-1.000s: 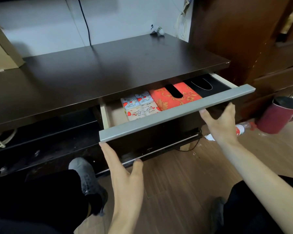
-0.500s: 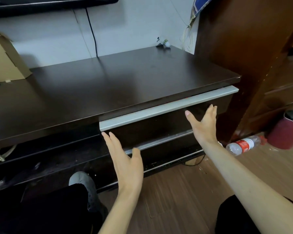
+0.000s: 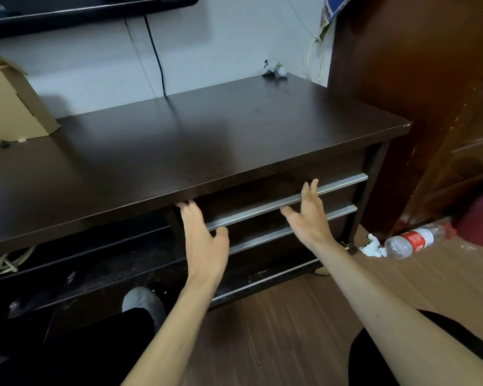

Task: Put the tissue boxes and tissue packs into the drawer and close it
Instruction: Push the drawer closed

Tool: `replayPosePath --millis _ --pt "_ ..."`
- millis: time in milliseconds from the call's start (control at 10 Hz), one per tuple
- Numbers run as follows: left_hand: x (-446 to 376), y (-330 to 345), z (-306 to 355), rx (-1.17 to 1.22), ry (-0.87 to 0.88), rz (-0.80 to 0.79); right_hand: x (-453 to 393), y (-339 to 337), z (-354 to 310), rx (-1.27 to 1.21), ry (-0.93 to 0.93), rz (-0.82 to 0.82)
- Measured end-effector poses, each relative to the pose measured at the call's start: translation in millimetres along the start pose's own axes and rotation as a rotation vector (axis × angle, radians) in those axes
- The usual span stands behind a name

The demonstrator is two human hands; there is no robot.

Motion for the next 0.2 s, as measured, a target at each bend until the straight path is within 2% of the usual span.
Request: replayPosePath --millis 100,200 --pt "2.7 -1.8 -0.1 0.009 -0.004 -0.03 0.4 -6.5 2.8 -0.054 0.027 0.031" --pt "-2.4 -12.1 0.9 -0.047 -0.059 -0.082 8.1 -22.5 7.7 -0.152 0.031 0.134"
Point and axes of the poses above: each hand's wrist, its own x-axis away from the middle knuckle, its own y-axis out of the palm, z = x × y, the point moved 8 cm from there along -x, towards the middle knuckle, and after that the axes turned 9 degrees about x, right-handed, at the moved point
